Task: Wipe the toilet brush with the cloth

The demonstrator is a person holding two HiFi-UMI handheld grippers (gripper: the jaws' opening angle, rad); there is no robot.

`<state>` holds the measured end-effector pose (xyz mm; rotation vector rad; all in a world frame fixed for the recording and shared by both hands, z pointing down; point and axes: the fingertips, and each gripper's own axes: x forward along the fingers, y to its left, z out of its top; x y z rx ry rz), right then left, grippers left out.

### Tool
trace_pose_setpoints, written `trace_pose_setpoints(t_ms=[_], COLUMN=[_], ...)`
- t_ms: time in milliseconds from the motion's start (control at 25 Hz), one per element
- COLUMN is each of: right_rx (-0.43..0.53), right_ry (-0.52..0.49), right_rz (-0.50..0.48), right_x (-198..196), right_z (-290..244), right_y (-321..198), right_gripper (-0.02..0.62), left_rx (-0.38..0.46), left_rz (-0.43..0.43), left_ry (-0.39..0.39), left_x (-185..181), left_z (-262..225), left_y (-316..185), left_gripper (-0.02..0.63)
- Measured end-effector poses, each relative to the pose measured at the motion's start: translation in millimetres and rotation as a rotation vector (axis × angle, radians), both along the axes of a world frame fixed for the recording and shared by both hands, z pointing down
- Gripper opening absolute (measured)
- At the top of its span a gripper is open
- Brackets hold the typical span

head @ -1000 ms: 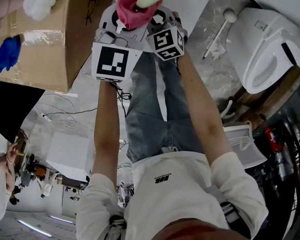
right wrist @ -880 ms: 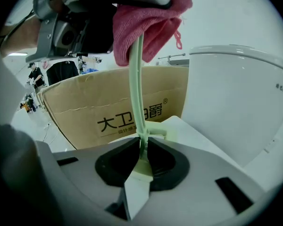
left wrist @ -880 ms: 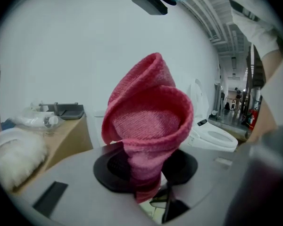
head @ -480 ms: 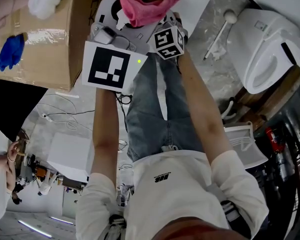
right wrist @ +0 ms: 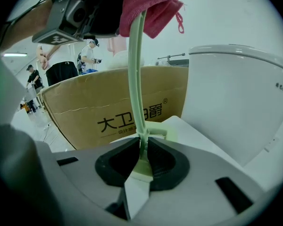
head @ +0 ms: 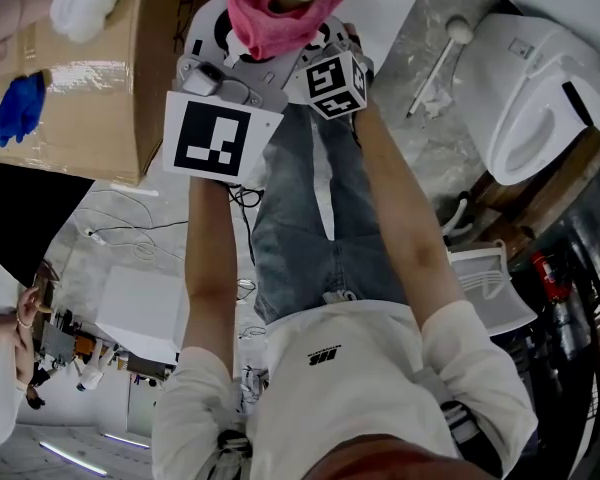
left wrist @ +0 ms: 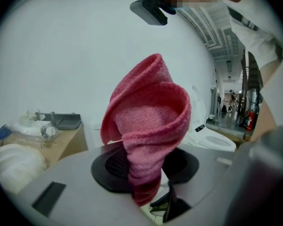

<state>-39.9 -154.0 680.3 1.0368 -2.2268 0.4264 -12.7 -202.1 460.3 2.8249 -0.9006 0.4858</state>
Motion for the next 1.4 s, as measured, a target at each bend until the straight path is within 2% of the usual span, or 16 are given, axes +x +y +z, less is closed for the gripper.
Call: trace_pose_setpoints(t_ms=[280, 680, 1160, 1400], right_rx=[0.010, 0.019, 0.032, 0.033], right_ry=[-0.009, -0.023, -0.028, -0.025], right_rz=[0.000, 0.004, 0.000, 0.005], right_x=[0, -1, -1, -1], right_z=[1, 2, 0, 2], right_y=[0, 1, 2, 2], right_gripper=[0.051, 0.052, 0.054, 0.054], left_rx=[-0.055, -0.144, -0.227, -0.261], left_rz=[-0.043, -0.068, -0.043, -0.023], left_ry=[-0.019, -0.050, -0.118, -0.115], left_x=[-11, -18, -16, -14], left_z=[44, 118, 181, 192], left_y=[10, 23, 32, 33], left_gripper=[0.129, 0.121, 0.120, 0.120])
